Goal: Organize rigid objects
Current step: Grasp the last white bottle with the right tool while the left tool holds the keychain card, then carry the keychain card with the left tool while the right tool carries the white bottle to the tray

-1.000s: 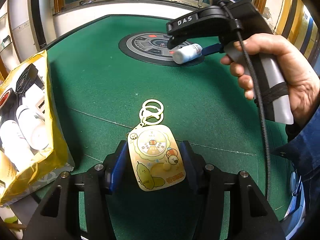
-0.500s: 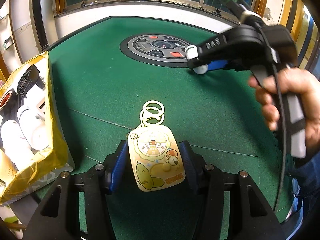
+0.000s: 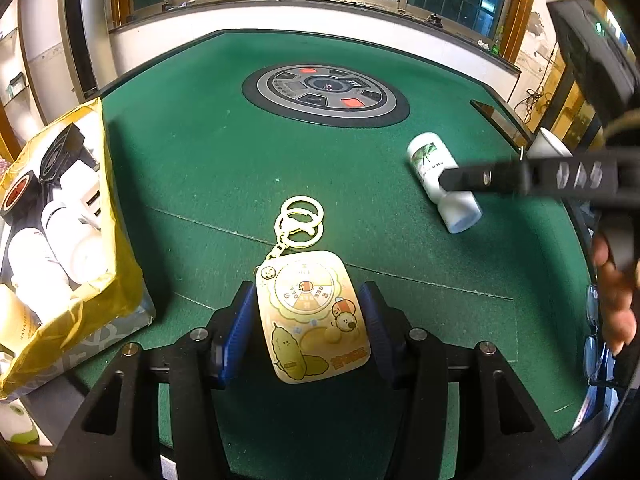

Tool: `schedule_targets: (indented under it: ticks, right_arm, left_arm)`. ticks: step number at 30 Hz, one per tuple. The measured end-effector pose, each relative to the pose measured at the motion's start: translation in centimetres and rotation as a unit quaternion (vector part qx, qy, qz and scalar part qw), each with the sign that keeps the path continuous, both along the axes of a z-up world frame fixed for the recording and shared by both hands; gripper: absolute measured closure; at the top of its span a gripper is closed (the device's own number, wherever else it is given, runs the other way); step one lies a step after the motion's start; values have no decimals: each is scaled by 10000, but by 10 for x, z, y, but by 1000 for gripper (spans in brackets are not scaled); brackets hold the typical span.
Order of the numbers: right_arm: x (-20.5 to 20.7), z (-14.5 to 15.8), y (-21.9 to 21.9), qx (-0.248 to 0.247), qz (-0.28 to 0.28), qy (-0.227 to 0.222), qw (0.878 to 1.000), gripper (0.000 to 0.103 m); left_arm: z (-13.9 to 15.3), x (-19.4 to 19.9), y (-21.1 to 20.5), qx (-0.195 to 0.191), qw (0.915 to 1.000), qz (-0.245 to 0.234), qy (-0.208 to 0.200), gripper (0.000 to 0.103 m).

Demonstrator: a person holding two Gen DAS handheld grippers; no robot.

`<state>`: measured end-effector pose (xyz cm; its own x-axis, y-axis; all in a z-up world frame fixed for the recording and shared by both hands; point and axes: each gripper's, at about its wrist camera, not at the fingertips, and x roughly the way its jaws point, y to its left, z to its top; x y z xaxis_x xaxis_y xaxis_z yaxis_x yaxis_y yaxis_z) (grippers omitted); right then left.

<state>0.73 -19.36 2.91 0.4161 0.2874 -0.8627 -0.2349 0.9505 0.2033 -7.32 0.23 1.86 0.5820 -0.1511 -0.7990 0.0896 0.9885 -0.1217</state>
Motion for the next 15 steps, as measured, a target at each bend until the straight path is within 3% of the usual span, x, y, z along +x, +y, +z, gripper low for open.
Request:
schedule_targets:
  ticks: [1, 4, 6, 7, 8, 15]
  right_arm:
    - [3, 3, -2, 63, -63, -38, 10000, 54]
    - [13, -1, -3, 139, -240, 74, 9996, 51]
    - [18, -9, 0, 201, -221, 186, 9994, 56]
    - [18, -13, 2, 65, -253, 167, 9995, 69]
    - [16, -15, 3, 63, -243, 125, 9996, 73]
    - [-10, -2, -5, 480, -226, -28, 9986, 73]
  left_arm:
    - [0, 0, 0, 3, 10000, -2, 5, 52]
    - [0, 1, 0, 15, 10000, -20, 8, 52]
    - [0, 1, -2, 50, 10000, -13, 2, 52]
    - [0, 1, -2, 78, 10000, -20, -5, 52]
    - [0, 1, -3, 98, 9999, -30, -33, 53]
    - [4, -4, 6, -342, 9991, 14, -241, 53]
